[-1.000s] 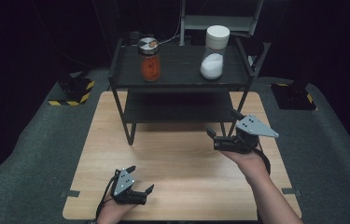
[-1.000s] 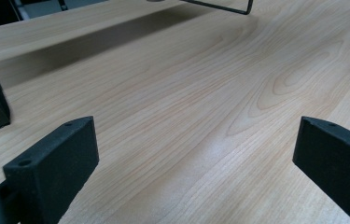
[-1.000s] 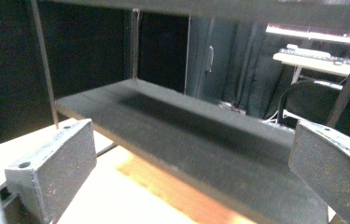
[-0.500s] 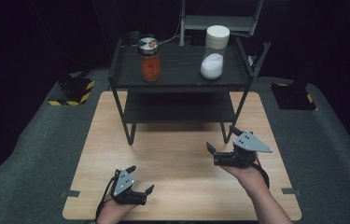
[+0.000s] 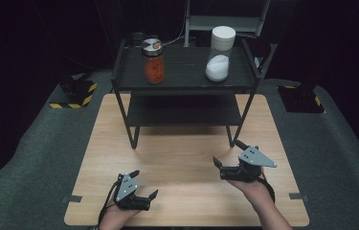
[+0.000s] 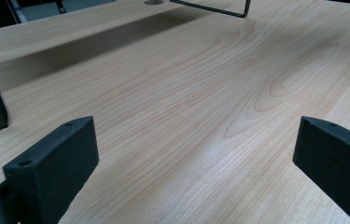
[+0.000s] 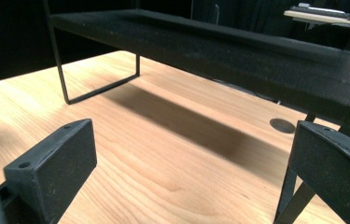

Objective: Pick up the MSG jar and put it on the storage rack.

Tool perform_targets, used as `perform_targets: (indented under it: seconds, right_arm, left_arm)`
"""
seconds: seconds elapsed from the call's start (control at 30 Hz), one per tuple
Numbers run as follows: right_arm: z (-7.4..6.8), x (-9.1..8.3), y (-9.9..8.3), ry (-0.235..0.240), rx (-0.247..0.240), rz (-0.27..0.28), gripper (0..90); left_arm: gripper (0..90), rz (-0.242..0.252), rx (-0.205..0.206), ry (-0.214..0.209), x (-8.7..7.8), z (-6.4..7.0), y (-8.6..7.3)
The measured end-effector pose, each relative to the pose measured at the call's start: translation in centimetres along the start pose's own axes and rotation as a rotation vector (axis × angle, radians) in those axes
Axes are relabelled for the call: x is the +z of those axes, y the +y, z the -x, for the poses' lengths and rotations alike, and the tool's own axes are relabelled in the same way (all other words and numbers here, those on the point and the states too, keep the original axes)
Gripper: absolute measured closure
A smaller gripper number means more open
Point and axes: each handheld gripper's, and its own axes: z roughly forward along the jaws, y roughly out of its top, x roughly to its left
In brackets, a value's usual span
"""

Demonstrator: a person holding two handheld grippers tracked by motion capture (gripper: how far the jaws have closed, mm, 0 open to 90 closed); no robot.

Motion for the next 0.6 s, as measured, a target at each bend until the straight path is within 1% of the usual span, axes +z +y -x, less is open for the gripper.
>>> perform_targets:
  seconds: [0.23,0.6]
  right_arm:
    - [-0.3,0.2,-1.6,-0.006,-0.005,-0.031,0.0]
    - [-0.4,0.2,-4.2,-0.018,0.021,-0.072,0.0]
  left_arm:
    - [0.4,0.0,0.003,-0.003,0.0,0.0,0.0]
    - [0.4,-0.001,0.01,-0.004,0.0,0.0,0.0]
